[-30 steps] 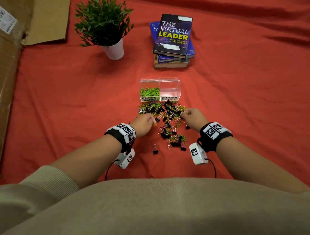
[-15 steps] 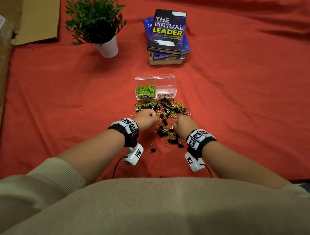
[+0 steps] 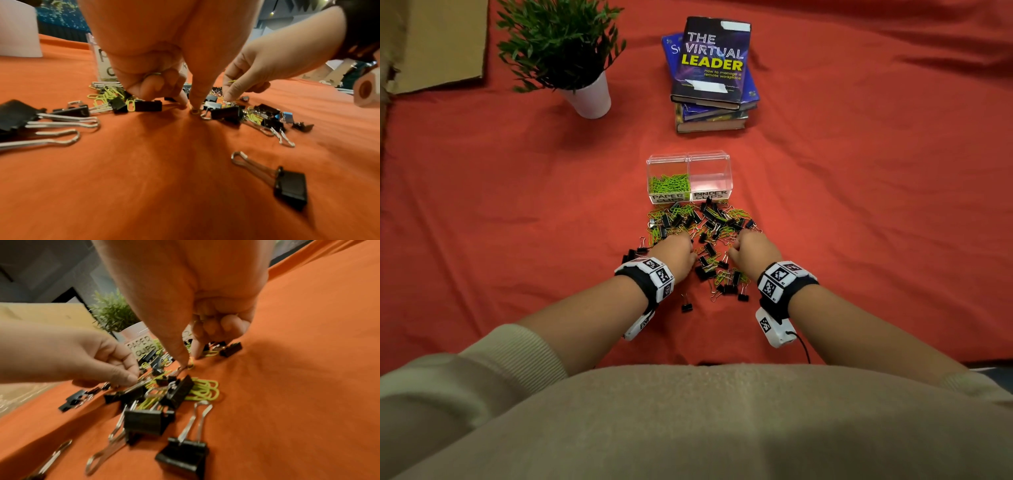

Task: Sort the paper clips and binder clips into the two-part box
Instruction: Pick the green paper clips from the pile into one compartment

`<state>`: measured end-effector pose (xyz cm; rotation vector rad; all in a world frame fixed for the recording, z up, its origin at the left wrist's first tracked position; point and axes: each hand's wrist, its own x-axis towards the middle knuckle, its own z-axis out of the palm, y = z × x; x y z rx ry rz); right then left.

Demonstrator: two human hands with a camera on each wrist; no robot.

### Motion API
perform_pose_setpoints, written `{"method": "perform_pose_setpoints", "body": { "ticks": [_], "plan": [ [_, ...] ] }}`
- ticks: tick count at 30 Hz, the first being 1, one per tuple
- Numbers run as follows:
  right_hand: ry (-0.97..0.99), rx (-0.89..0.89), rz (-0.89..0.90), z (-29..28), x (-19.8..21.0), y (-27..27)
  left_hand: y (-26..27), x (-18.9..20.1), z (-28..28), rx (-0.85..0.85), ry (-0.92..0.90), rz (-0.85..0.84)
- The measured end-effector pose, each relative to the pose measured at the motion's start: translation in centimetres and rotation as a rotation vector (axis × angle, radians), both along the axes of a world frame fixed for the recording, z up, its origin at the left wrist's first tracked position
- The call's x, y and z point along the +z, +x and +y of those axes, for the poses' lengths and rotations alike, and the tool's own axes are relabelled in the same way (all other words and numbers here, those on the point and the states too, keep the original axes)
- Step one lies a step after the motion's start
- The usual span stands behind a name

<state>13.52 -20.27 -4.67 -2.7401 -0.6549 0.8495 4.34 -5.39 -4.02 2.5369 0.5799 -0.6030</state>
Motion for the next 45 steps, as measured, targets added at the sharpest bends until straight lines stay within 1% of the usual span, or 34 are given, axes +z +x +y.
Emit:
{"method": "perform_pose_setpoints", "body": {
  "ticks": [3,6,8,11,14,17,19,20,22,25,27,29,30,31,33,34,35,37,39,45],
  "plan": [
    [0.013,0.009,-0.001,0.6,-0.3,-0.7,0.0,-0.2,-0.1,-0.030,0.023,0.011],
    [0.014,-0.035,0.037,0.8,-0.1,-1.1,0.0,-0.2,-0.2,-0.016,-0.003,0.016],
    [0.011,-0.013,0.055,0.7,-0.1,-1.0,-0.1,-0.1,-0.1,0.003,-0.029,0.019],
    [0.098,-0.020,0.145,0.2,0.4,-0.3,-0.3,0.3,0.0,0.030,-0.100,-0.005],
    [0.246,-0.158,0.293,-0.9,1.1,1.2,-0.4,0.8,0.3,0.147,-0.188,-0.085],
    [0.476,-0.433,0.544,-2.1,1.8,2.6,0.1,1.2,0.8,0.258,-0.256,-0.158],
    [0.660,-0.611,0.693,-2.9,2.4,3.0,0.7,1.3,0.8,0.304,-0.353,-0.181],
    [0.728,-0.668,0.745,-3.2,2.7,3.2,1.0,1.4,0.7,0.331,-0.407,-0.185],
    [0.812,-0.719,0.834,-3.9,2.8,3.5,1.6,1.7,0.5,0.386,-0.498,-0.191],
    [0.819,-0.758,0.882,-4.3,2.7,3.5,2.1,2.0,0.1,0.434,-0.608,-0.185],
    [0.779,-0.776,0.872,-4.1,2.8,3.2,2.3,2.1,-0.2,0.482,-0.676,-0.169],
    [0.697,-0.750,0.833,-3.6,2.9,2.9,2.6,2.1,-0.5,0.518,-0.710,-0.150],
    [0.624,-0.696,0.752,-3.4,2.7,2.8,2.7,2.0,-0.7,0.506,-0.688,-0.145],
    [0.531,-0.605,0.625,-3.1,2.4,2.7,2.7,1.9,-0.9,0.464,-0.626,-0.150],
    [0.354,-0.375,0.332,-2.7,1.9,2.3,2.7,1.5,-1.1,0.314,-0.429,-0.169],
    [0.287,-0.265,0.221,-2.4,1.6,2.0,2.6,1.3,-1.2,0.215,-0.326,-0.168],
    [0.224,-0.172,0.137,-2.2,1.4,1.7,2.4,1.1,-1.2,0.104,-0.232,-0.163],
    [0.127,-0.043,0.017,-2.0,0.9,1.2,2.1,0.5,-1.1,-0.103,-0.077,-0.138],
    [0.069,0.025,-0.046,-1.9,0.7,0.8,1.9,0.2,-0.7,-0.191,0.001,-0.116],
    [0.008,0.115,-0.060,-1.7,0.2,0.3,1.3,0.5,-0.2,-0.210,0.058,-0.106]
  ]
}}
